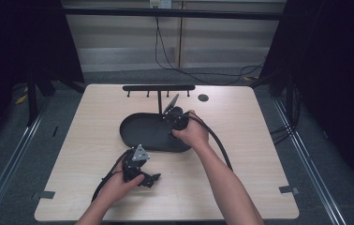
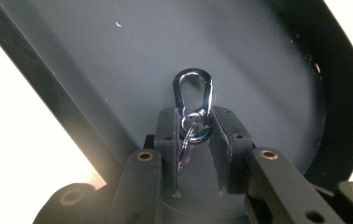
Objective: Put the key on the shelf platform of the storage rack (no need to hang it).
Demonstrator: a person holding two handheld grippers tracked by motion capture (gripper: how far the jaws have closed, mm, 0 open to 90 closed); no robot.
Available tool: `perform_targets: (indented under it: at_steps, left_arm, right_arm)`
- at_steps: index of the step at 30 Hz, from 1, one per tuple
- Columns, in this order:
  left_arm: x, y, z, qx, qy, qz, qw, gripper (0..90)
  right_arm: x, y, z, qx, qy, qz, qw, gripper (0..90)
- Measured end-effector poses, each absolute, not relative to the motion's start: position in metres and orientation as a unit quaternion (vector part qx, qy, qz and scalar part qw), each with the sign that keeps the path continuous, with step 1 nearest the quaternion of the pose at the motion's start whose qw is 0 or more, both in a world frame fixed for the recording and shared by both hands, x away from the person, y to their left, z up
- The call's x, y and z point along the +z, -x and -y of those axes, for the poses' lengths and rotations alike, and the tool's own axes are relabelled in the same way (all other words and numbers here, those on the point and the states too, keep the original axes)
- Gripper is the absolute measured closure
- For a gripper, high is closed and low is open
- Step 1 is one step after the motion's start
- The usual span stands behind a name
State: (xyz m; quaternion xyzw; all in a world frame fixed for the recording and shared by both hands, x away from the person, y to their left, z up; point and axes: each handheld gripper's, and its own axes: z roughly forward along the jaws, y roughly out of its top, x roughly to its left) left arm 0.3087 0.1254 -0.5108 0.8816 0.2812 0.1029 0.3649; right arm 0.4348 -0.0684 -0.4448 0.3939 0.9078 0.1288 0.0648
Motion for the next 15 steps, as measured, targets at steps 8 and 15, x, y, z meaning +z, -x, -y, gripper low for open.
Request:
perform_targets:
  at_steps: [8,15]
  left_arm:
    - [-0.511,-0.3086,-0.1251,0.103,-0.881,-0.281,0.365,0.0]
    - [-0.5109,-0.3086,-0.1251,0.104,-0.882,-0.281,0.365,0.0]
  right_arm:
    - [-0.4493,-0.4342,0.0672,0.126,-0.391,-0.909,0.065,73.2]
    - [-0.4525,-0.4346,0.0666,0.124,-0.388,-0.911,0.067,73.1]
